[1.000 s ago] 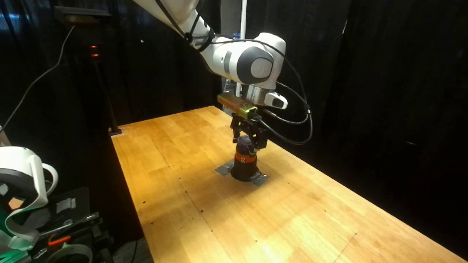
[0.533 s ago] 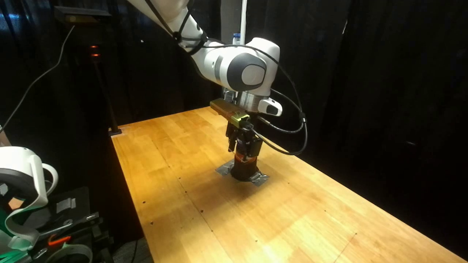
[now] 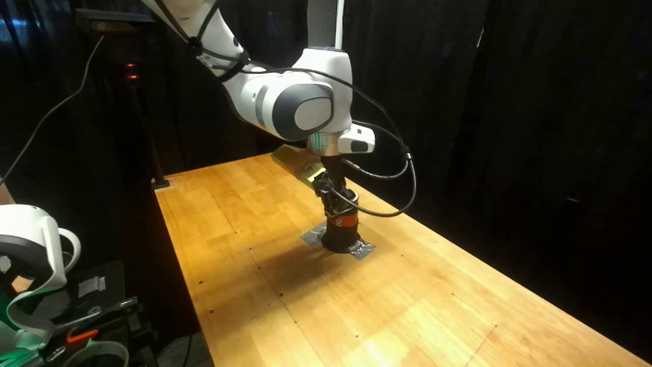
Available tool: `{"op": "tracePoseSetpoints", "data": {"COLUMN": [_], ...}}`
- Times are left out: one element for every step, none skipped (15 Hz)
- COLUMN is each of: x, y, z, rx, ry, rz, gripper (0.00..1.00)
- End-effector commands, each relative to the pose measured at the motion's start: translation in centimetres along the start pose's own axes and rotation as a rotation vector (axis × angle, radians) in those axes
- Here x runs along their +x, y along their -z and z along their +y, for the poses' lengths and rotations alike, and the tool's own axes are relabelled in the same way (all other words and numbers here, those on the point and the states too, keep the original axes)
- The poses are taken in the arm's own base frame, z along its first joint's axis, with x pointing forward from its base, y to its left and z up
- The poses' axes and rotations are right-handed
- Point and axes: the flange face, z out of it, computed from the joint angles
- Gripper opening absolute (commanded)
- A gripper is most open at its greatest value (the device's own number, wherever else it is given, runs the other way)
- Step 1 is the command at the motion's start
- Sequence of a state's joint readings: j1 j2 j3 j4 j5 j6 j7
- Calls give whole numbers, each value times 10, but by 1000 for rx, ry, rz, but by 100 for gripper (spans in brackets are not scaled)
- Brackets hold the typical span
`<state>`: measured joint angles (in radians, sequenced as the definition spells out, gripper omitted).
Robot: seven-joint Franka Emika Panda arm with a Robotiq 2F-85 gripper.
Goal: Put the rubber band on the cup
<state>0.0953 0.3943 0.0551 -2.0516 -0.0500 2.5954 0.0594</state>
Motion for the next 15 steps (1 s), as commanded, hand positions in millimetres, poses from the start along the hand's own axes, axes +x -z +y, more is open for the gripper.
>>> {"op": "tracePoseSetpoints", "data": {"x": [-39,-46,-52,-57,-63,-68,-72,-75,-78,-81,-85,-89,-93,-97,-99], "y": [23,25,25,24,22,22,21,22,23,23,23,22,20,17,15], "z": [-5,-5,-4,-2,0,3,7,11,17,21,23,21,17,13,11], "rx": [-25,-32,-39,-40,-40,-38,-37,-42,-53,-66,-73,-68,-56,-40,-36], "ry": [73,91,115,141,159,178,193,207,222,233,242,255,264,273,282], "rz": [161,214,265,309,358,408,459,517,571,622,663,695,721,736,744], "gripper": [4,2,4,6,7,8,7,7,7,7,7,7,7,8,7]}}
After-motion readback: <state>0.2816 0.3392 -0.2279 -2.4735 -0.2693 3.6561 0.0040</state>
